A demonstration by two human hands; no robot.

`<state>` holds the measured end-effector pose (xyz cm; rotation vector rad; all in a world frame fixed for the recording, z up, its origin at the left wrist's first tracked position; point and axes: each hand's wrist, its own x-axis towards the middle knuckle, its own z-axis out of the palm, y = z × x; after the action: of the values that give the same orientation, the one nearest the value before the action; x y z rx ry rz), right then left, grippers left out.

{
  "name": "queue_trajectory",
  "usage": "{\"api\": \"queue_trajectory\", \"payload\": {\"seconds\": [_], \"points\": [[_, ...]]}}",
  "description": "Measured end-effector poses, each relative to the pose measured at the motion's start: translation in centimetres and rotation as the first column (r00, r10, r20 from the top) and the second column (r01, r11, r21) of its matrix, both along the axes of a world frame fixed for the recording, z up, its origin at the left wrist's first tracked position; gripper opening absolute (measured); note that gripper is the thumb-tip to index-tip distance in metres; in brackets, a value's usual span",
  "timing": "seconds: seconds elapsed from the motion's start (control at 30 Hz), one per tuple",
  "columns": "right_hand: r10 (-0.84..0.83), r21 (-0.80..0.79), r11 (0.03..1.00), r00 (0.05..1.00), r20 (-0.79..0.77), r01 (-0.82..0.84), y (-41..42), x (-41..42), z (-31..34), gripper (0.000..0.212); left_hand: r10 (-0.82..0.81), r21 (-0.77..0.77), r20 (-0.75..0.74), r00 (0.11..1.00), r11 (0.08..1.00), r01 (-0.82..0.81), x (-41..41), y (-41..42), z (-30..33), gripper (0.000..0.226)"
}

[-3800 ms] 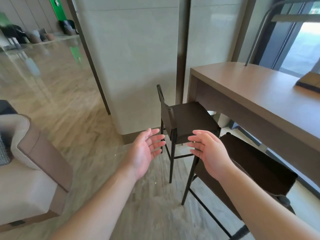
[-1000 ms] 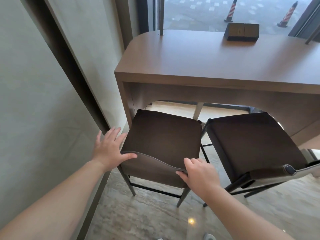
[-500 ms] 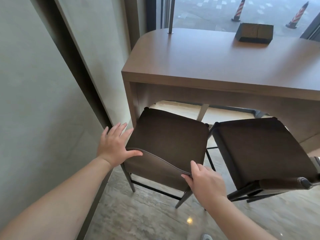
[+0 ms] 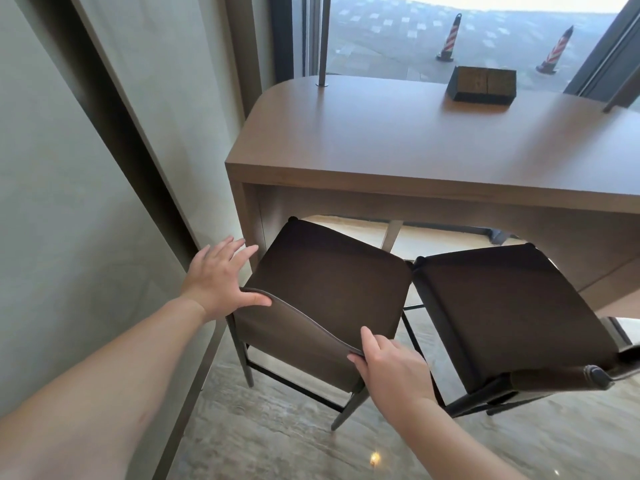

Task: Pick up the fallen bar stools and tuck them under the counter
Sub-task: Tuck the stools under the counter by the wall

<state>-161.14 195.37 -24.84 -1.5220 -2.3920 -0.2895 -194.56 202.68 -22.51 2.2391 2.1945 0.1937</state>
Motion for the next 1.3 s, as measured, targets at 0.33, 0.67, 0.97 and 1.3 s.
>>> {"api": "queue_trajectory", "payload": {"seconds": [0.33,0.67,0.97,1.3], "points": [[0.048,0.049,0.997,0.997,0.063,-0.051,4.8,0.6,1.3,0.048,0.031,0.054,0.051,0.998,0.998,-0.034,-0.1,2.0,0.3,0.116],[0.058,0.020,0.998,0.998,0.033,-0.059,4.0,-0.1,0.6,0.039,0.006,-0.006,-0.018,1.000,1.000,-0.006,-1.2,2.2,-0.2,0.116],[0.085,0.066,0.994,0.995,0.052,-0.089,5.3,0.0,1.1,0.042,-0.056,-0.101,-0.174,0.983,0.994,0.039,-0.7,2.3,0.9,0.115],[0.157,0.160,0.973,0.986,0.057,-0.164,6.9,0.6,0.9,0.040,-0.067,-0.131,-0.193,0.979,0.990,0.042,-0.7,3.0,1.0,0.114]]}}
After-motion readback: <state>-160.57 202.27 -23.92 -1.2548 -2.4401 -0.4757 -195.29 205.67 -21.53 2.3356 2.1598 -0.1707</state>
